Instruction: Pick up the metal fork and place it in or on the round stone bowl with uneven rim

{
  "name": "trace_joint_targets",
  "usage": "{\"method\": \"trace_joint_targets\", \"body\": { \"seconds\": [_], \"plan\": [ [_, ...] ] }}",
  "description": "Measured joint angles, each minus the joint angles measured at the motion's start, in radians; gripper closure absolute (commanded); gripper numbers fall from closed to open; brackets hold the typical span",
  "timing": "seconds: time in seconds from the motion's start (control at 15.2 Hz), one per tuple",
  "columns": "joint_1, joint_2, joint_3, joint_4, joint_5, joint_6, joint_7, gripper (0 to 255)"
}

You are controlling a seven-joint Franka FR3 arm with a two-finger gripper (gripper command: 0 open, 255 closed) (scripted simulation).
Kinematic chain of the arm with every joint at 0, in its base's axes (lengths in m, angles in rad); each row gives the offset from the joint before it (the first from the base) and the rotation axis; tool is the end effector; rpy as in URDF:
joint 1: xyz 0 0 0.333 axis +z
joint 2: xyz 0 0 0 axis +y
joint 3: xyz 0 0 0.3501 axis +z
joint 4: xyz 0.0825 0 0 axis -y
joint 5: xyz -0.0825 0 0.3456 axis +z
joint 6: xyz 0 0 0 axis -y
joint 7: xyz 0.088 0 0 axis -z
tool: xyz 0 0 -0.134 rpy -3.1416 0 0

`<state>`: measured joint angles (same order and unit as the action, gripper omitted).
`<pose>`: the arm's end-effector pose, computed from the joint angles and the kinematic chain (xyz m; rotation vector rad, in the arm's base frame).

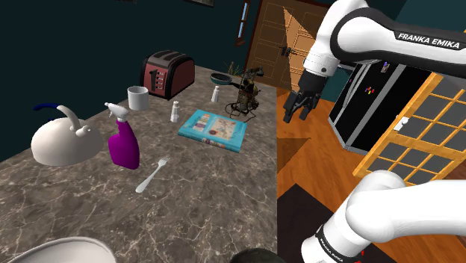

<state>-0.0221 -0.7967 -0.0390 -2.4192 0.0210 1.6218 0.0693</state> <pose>0.2442 -0.0159 0.5671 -3.0872 0.1850 0.0024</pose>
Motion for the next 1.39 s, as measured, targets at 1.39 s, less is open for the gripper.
{"method": "trace_joint_targets", "body": {
  "seconds": [1.39],
  "plan": [
    [0.02,0.436,0.417,0.076,0.216,0.355,0.689,0]
  ]
}}
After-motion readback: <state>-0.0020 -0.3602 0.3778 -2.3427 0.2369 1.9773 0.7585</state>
